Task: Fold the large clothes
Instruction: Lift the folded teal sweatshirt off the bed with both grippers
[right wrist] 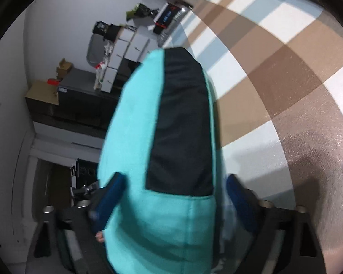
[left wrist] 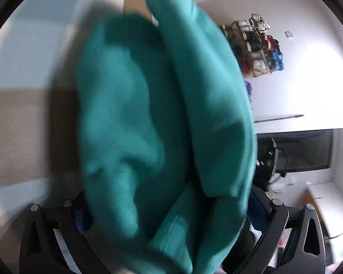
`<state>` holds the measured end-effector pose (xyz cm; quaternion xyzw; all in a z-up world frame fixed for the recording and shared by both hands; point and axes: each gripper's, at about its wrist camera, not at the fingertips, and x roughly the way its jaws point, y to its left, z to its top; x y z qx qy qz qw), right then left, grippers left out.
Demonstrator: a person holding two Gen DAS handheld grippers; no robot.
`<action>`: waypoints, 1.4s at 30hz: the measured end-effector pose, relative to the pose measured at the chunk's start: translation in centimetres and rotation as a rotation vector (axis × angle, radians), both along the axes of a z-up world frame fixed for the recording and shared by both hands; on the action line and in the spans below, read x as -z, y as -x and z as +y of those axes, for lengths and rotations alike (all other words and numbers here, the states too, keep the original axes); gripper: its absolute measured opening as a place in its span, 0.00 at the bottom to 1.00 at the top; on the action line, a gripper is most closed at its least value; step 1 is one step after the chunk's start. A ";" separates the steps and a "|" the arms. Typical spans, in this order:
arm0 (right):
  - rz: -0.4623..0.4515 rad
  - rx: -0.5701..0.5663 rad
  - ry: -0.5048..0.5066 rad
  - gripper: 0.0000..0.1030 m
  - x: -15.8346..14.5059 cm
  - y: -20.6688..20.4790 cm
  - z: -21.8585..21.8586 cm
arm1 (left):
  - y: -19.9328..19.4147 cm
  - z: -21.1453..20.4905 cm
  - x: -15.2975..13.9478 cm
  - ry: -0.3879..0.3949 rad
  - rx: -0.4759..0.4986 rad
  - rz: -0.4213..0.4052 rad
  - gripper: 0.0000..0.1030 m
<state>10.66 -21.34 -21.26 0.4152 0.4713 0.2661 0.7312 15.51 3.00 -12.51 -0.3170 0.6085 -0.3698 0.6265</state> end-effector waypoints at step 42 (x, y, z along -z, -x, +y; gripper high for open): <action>-0.064 -0.138 0.097 0.93 -1.5 -1.1 3.8 | -0.7 1.8 -0.1 -0.031 0.017 -0.085 0.81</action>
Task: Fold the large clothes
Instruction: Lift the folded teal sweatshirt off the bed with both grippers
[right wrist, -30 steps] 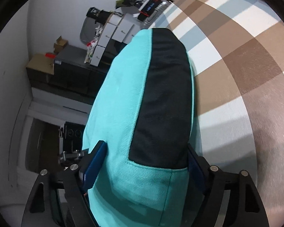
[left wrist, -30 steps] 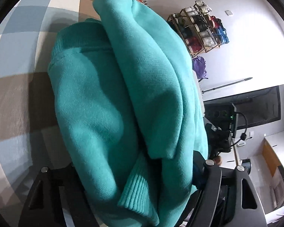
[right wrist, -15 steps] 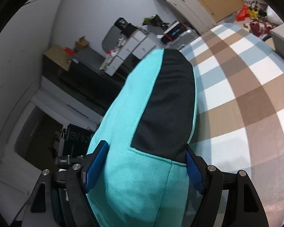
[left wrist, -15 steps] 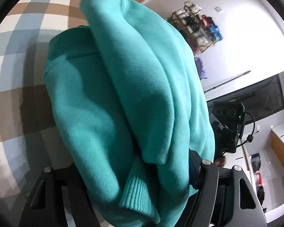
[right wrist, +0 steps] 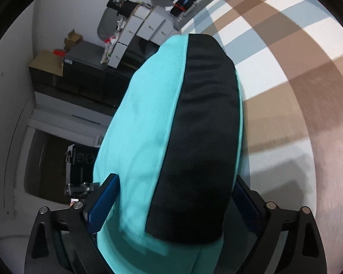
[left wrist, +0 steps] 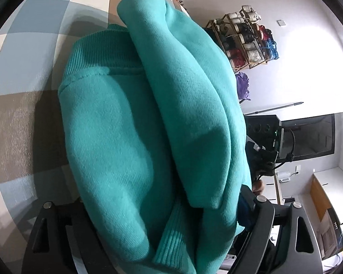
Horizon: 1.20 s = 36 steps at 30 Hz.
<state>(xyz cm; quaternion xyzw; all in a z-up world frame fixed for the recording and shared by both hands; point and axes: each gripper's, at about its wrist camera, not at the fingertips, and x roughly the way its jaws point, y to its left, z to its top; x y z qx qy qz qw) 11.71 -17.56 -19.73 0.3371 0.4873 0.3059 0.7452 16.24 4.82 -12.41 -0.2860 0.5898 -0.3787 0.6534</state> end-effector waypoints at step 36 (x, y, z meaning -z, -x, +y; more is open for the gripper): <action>-0.368 -0.255 -0.188 0.71 -22.9 3.2 24.0 | 16.6 25.9 -23.8 -0.136 -0.386 -0.402 0.65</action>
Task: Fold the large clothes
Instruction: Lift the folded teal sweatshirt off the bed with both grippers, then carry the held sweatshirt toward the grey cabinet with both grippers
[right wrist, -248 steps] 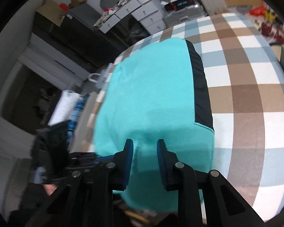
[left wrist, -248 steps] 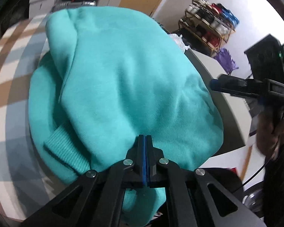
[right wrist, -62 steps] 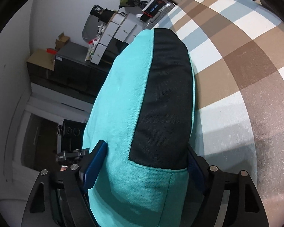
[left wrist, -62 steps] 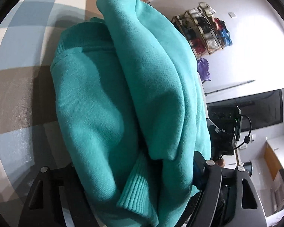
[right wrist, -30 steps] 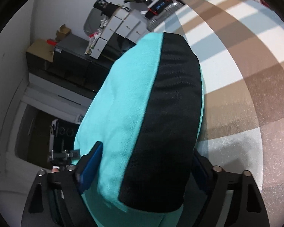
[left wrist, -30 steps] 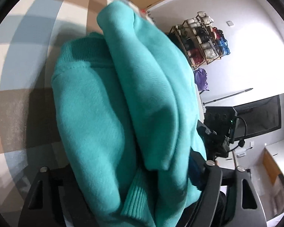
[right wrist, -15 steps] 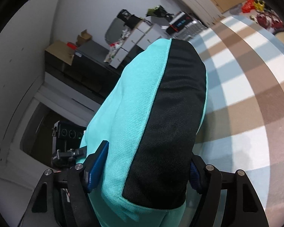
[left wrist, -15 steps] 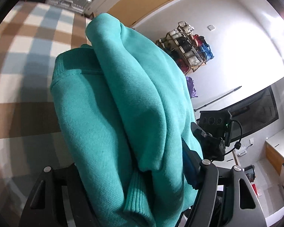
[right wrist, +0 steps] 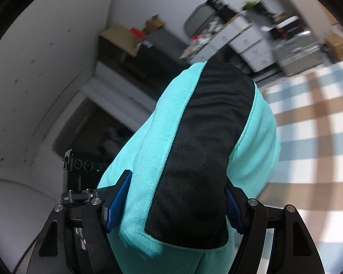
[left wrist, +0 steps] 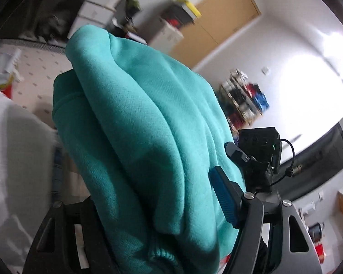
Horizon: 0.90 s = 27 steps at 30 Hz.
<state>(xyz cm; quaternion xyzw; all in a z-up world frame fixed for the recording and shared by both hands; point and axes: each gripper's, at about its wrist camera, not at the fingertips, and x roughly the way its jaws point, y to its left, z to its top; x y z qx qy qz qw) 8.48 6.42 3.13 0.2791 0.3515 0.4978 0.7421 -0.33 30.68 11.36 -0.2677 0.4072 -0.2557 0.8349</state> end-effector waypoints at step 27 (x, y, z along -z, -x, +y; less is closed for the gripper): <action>-0.005 -0.118 0.091 0.73 8.6 2.1 23.1 | -4.4 16.8 14.8 0.046 -0.247 0.246 0.80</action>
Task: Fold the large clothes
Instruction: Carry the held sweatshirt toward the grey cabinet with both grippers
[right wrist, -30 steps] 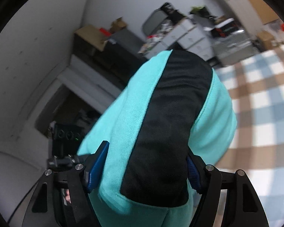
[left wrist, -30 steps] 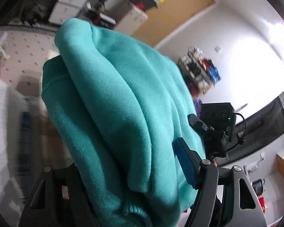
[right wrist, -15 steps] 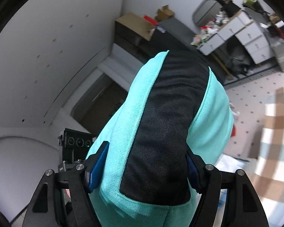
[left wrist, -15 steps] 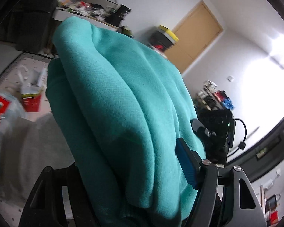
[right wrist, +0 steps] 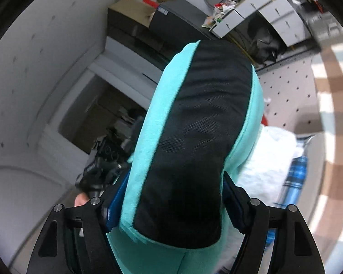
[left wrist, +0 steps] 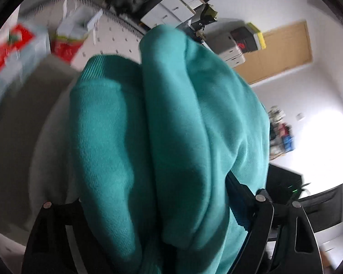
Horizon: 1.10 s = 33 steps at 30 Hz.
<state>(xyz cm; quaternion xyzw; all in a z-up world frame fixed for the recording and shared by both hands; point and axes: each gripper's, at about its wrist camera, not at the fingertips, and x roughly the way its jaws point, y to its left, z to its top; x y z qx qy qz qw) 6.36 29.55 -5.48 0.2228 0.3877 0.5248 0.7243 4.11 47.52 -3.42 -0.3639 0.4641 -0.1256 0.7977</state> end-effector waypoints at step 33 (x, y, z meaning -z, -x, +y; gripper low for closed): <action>-0.374 -0.054 0.457 0.85 -5.1 -2.2 -0.2 | 11.1 -4.8 -7.3 -0.289 -0.062 -0.246 0.84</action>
